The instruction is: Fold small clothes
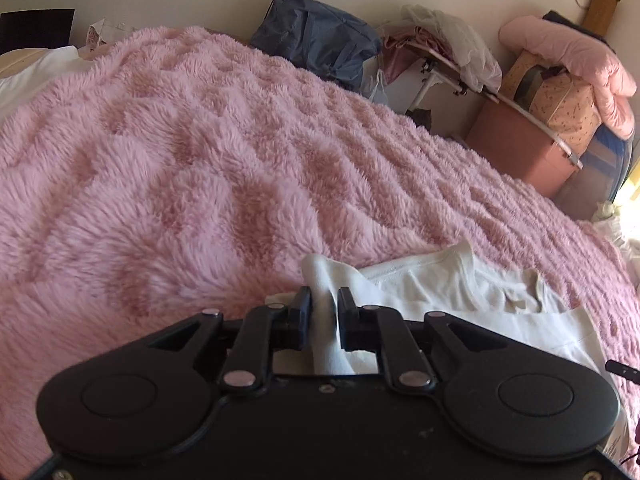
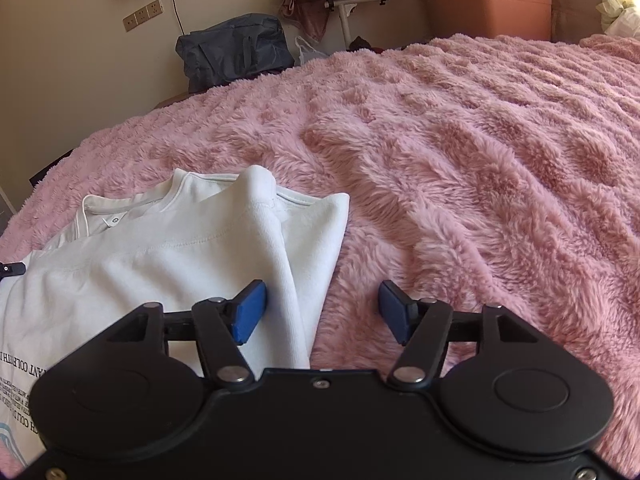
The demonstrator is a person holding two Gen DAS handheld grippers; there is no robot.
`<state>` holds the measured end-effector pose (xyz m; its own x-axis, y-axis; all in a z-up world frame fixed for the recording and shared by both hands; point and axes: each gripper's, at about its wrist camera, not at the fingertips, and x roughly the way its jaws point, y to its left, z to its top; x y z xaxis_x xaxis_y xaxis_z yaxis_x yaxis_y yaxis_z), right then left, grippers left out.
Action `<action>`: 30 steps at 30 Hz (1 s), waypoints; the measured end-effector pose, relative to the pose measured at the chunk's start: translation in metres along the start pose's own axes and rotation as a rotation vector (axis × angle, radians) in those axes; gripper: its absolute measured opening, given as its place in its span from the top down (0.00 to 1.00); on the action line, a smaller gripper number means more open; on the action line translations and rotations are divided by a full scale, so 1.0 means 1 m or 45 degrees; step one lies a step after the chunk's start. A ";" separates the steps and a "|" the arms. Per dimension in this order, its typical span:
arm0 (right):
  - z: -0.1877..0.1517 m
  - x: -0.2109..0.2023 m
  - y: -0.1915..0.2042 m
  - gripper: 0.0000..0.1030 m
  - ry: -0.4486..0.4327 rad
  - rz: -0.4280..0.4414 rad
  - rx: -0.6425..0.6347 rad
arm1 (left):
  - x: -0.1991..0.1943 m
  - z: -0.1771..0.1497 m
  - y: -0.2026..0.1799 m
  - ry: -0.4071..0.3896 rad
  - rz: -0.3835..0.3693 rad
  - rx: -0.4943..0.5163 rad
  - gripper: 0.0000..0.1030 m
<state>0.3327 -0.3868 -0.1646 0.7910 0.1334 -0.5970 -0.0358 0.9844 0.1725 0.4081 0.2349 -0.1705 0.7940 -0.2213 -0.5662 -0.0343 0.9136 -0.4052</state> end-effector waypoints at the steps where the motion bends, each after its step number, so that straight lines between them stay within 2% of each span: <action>1: 0.001 -0.005 0.004 0.38 -0.030 0.000 -0.027 | -0.002 0.004 0.000 -0.009 0.061 0.007 0.70; 2: 0.004 -0.009 0.009 0.38 -0.060 0.006 -0.069 | -0.006 0.008 0.000 -0.014 0.116 0.000 0.73; 3: 0.006 -0.011 0.014 0.38 -0.075 0.007 -0.100 | -0.013 0.010 0.002 -0.031 0.109 -0.042 0.73; 5: 0.011 -0.011 0.021 0.38 -0.098 0.028 -0.145 | -0.033 0.007 0.008 -0.057 -0.062 -0.167 0.73; 6: 0.015 -0.010 0.024 0.38 -0.109 0.066 -0.157 | -0.043 0.003 0.005 -0.057 -0.118 -0.199 0.73; 12: 0.030 0.013 0.034 0.37 -0.095 0.247 -0.140 | -0.079 -0.038 -0.029 0.066 -0.270 -0.121 0.70; 15: 0.033 0.024 0.043 0.37 -0.068 0.310 -0.185 | -0.077 -0.058 -0.039 0.148 -0.276 -0.055 0.68; 18: 0.033 0.036 0.053 0.37 0.003 0.331 -0.231 | -0.066 -0.070 -0.041 0.186 -0.178 0.045 0.67; 20: 0.032 0.046 0.058 0.40 0.057 0.269 -0.270 | -0.055 -0.074 -0.032 0.213 -0.165 0.047 0.64; 21: 0.030 0.053 0.060 0.45 0.090 0.213 -0.294 | -0.051 -0.076 -0.027 0.218 -0.170 0.036 0.64; 23: 0.028 0.062 0.059 0.48 0.122 0.156 -0.305 | -0.050 -0.079 -0.021 0.214 -0.170 0.012 0.64; 25: 0.026 0.065 0.058 0.48 0.125 0.147 -0.301 | -0.053 -0.080 -0.019 0.212 -0.169 -0.006 0.64; 30: 0.024 0.061 0.056 0.48 0.127 0.097 -0.286 | -0.069 -0.080 -0.027 0.230 -0.108 0.062 0.64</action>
<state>0.3937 -0.3262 -0.1723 0.7169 0.2078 -0.6655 -0.2364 0.9704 0.0483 0.3061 0.1978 -0.1780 0.6711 -0.3514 -0.6528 0.0605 0.9036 -0.4241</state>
